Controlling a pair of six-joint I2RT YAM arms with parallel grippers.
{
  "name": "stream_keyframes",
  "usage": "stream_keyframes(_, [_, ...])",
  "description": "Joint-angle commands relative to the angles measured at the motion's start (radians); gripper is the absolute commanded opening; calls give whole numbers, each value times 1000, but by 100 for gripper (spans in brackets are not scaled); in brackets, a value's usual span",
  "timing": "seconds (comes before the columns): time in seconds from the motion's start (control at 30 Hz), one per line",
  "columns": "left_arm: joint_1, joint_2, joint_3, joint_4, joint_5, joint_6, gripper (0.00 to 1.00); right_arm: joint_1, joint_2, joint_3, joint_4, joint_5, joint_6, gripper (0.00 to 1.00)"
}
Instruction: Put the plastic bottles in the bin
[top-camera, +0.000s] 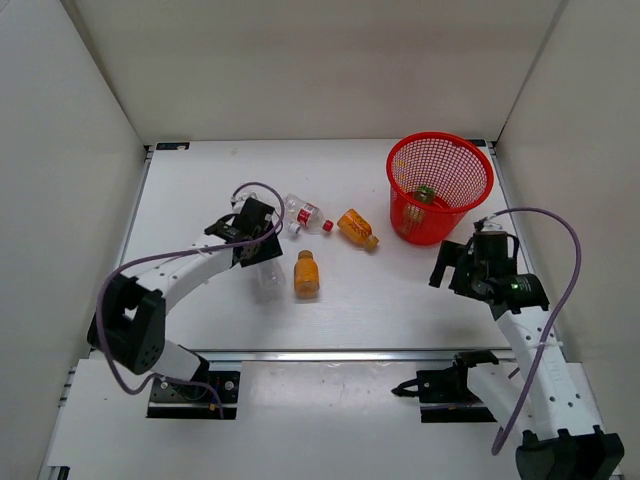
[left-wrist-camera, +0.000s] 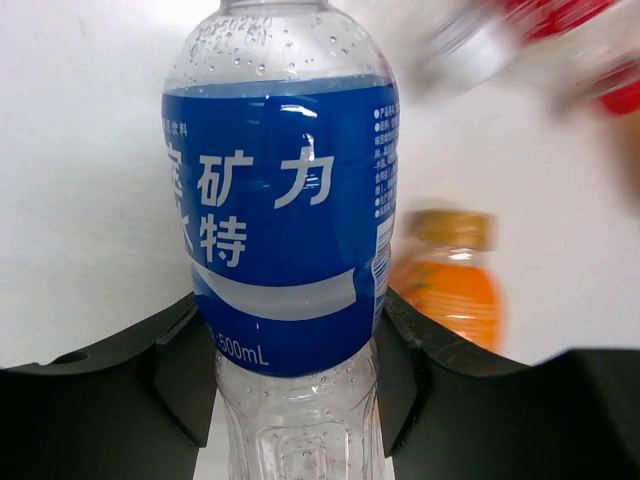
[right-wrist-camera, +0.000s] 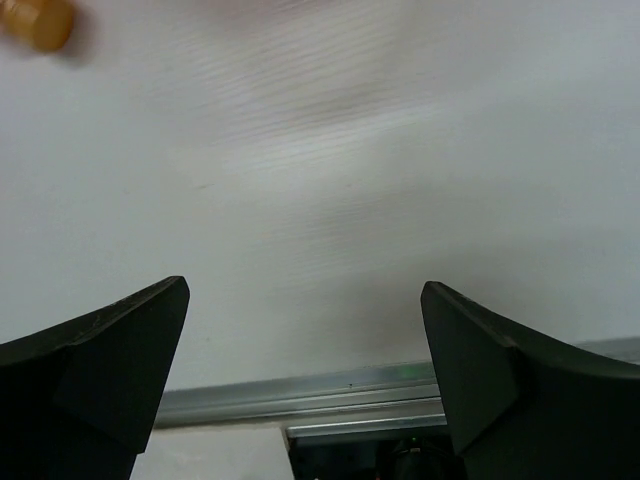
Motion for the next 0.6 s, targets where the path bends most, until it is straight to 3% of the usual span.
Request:
stream_keyframes(0.0, [-22, -145, 172, -67, -98, 38, 45, -129, 19, 13, 29, 11, 22, 99])
stream_keyframes(0.1, [-61, -164, 286, -59, -108, 83, 44, -278, 4, -15, 73, -2, 53, 99])
stream_keyframes(0.17, [-90, -144, 407, -15, -36, 118, 42, -385, -10, -21, 99, -19, 59, 99])
stream_keyframes(0.27, [-160, -57, 559, 94, 38, 160, 43, -438, 11, -26, 142, -45, 58, 100])
stream_keyframes(0.4, [-258, 228, 912, 111, 93, 229, 50, -404, 25, -21, 167, 3, 91, 99])
stream_keyframes(0.5, [-320, 459, 1298, 94, 101, 259, 50, -450, -4, -32, 165, -22, 104, 99])
stream_keyframes(0.57, [-325, 569, 1363, 172, 147, 232, 50, -453, -21, -35, 150, -26, 102, 99])
